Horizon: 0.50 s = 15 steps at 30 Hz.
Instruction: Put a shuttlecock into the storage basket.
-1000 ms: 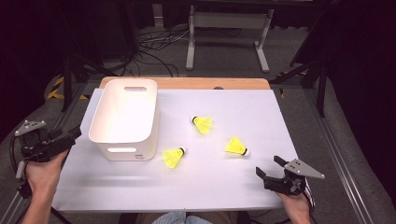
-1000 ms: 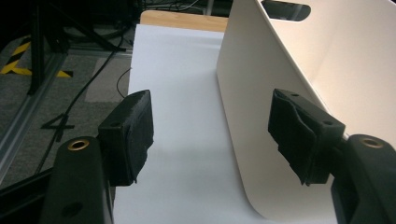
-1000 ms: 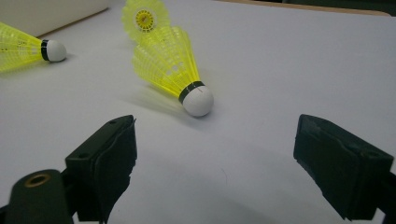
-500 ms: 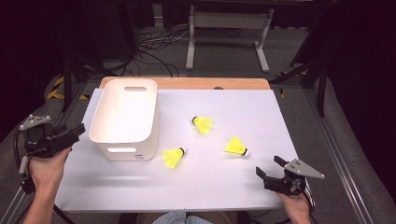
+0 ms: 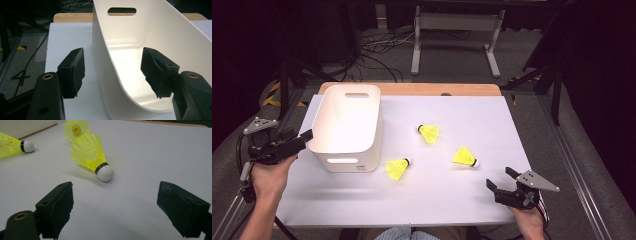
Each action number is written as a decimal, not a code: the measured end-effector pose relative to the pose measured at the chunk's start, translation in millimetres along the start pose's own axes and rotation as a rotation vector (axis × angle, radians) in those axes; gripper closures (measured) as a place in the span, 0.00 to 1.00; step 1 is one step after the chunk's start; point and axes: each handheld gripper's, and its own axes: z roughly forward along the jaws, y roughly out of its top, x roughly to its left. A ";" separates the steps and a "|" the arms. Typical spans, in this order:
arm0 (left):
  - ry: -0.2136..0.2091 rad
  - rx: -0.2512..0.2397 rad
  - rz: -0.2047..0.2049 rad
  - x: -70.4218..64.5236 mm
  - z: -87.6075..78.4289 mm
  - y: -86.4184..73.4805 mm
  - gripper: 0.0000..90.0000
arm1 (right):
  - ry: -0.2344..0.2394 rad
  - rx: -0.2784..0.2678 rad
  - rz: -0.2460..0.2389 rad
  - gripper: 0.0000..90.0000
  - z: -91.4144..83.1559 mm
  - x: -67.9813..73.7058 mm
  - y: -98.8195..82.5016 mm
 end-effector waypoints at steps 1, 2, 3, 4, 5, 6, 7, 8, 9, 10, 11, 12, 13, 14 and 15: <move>-0.001 -0.004 0.003 -1.6 0.3 0.8 0.41 | -0.002 0.000 0.000 0.16 0.0 -0.2 -0.1; 0.002 -0.007 0.006 -3.4 0.6 1.6 0.40 | -0.002 0.000 0.001 0.16 0.0 -0.3 -0.1; 0.000 -0.011 0.003 -5.1 1.1 1.9 0.41 | -0.001 0.000 0.000 0.16 -0.2 -0.1 -0.1; -0.004 -0.008 0.006 -6.2 1.3 2.3 0.41 | 0.000 -0.001 0.000 0.16 -0.3 0.1 -0.1; -0.004 -0.007 0.006 -7.1 1.8 2.4 0.41 | 0.000 0.000 -0.001 0.16 -0.3 0.2 -0.1; -0.004 -0.007 0.006 -8.2 2.5 2.6 0.40 | 0.000 0.000 -0.002 0.16 -0.3 0.2 -0.1; -0.007 -0.003 0.005 -9.2 2.9 3.0 0.40 | 0.001 0.000 -0.002 0.16 -0.2 0.2 -0.1; -0.009 -0.001 0.006 -10.0 3.3 3.4 0.40 | 0.002 0.000 -0.001 0.16 -0.1 0.2 -0.1; -0.012 -0.001 0.006 -10.6 3.8 3.7 0.40 | 0.002 0.000 -0.001 0.16 -0.1 0.1 -0.2; -0.015 0.002 0.007 -11.6 4.4 4.1 0.40 | 0.001 0.000 -0.001 0.15 -0.2 0.0 -0.2; -0.017 0.005 0.009 -12.1 4.8 4.5 0.40 | 0.001 0.000 -0.001 0.15 -0.2 0.0 -0.2; -0.021 0.008 0.007 -13.2 5.7 4.9 0.40 | 0.001 0.000 -0.001 0.16 -0.2 0.0 -0.2; -0.023 0.010 0.013 -13.8 6.5 5.2 0.41 | 0.001 0.000 -0.001 0.16 -0.2 0.0 -0.3; -0.027 0.014 0.012 -14.8 7.5 5.4 0.41 | 0.001 0.000 -0.002 0.16 -0.2 0.0 -0.3; -0.029 0.017 0.013 -15.5 8.2 5.4 0.41 | 0.000 0.000 -0.001 0.16 -0.2 0.0 -0.3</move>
